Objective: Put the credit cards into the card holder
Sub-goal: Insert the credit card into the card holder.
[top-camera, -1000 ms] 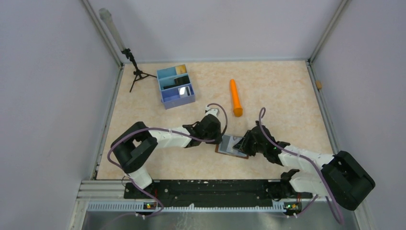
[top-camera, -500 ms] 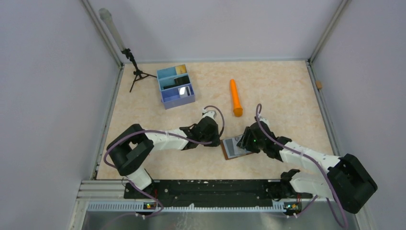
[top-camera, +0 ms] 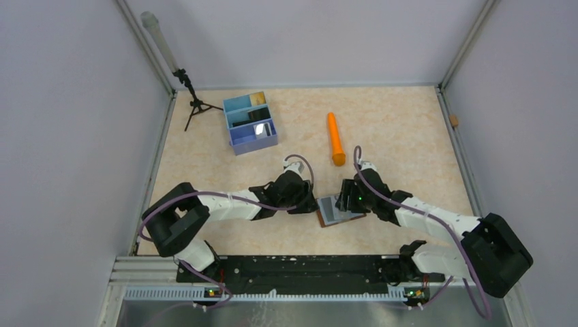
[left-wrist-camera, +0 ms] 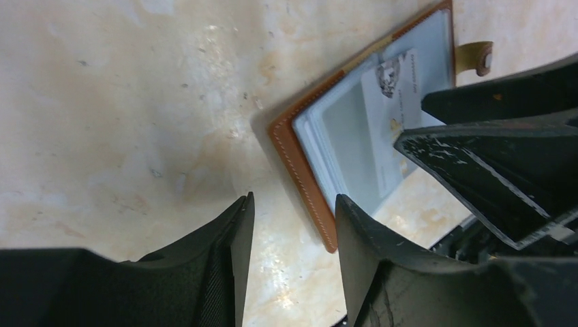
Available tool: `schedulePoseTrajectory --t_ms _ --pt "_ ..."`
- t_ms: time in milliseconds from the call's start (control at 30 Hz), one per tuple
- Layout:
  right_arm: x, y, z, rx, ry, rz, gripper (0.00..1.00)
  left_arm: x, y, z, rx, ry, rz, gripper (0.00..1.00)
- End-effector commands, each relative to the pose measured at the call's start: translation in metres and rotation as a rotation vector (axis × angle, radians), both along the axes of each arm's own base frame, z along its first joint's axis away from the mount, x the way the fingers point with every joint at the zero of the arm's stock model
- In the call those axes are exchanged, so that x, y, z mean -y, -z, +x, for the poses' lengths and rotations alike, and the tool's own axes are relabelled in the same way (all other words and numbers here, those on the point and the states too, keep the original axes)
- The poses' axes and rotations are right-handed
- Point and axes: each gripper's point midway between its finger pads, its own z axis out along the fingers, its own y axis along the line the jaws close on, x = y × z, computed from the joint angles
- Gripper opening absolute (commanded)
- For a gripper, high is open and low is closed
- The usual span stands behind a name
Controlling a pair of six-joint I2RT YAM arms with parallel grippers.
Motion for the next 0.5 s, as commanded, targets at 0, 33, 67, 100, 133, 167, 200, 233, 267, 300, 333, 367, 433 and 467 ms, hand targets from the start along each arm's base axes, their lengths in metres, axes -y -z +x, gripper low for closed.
schedulePoseTrajectory --t_ms 0,33,67,100,133,167,200,233,267,300,333,367,433,467 --pt "-0.01 -0.005 0.01 0.026 -0.064 0.015 0.56 0.024 -0.019 -0.003 -0.006 0.009 -0.144 0.52" --pt "-0.015 -0.005 0.008 0.019 -0.085 0.034 0.55 0.026 -0.017 -0.004 -0.018 0.013 -0.149 0.52" --pt "-0.019 -0.006 0.008 0.022 -0.101 0.049 0.53 0.028 -0.014 -0.004 -0.025 0.016 -0.151 0.52" --pt "-0.022 -0.008 0.008 0.023 -0.114 0.062 0.51 0.029 -0.011 -0.005 -0.031 0.017 -0.152 0.51" --pt "-0.024 -0.008 0.006 0.022 -0.128 0.072 0.49 0.029 -0.009 -0.005 -0.035 0.016 -0.153 0.49" --pt "-0.026 -0.008 0.005 0.02 -0.141 0.08 0.48 0.029 -0.007 -0.004 -0.033 0.015 -0.151 0.47" --pt "-0.028 -0.009 0.004 0.021 -0.155 0.088 0.48 0.029 -0.005 -0.003 -0.033 0.01 -0.147 0.45" --pt "-0.031 -0.01 0.003 0.021 -0.174 0.099 0.47 0.028 -0.003 -0.003 -0.031 0.005 -0.144 0.43" --pt "-0.034 -0.011 0.001 0.019 -0.191 0.109 0.46 0.028 -0.003 -0.002 -0.028 0.002 -0.142 0.42" --pt "-0.035 -0.011 -0.001 0.016 -0.204 0.115 0.44 0.028 -0.001 -0.001 -0.026 -0.001 -0.138 0.42" --pt "-0.037 -0.011 -0.002 0.015 -0.219 0.124 0.43 0.028 -0.001 -0.001 -0.025 -0.002 -0.139 0.41" --pt "-0.039 -0.012 -0.004 0.014 -0.23 0.133 0.43 0.028 -0.001 0.0 -0.022 -0.003 -0.141 0.41" --pt "-0.041 -0.014 -0.005 0.017 -0.244 0.151 0.41 0.028 0.0 0.0 -0.021 -0.005 -0.142 0.4" --pt "-0.043 -0.015 -0.006 0.022 -0.251 0.162 0.41 0.029 -0.001 0.0 -0.019 -0.005 -0.147 0.4"
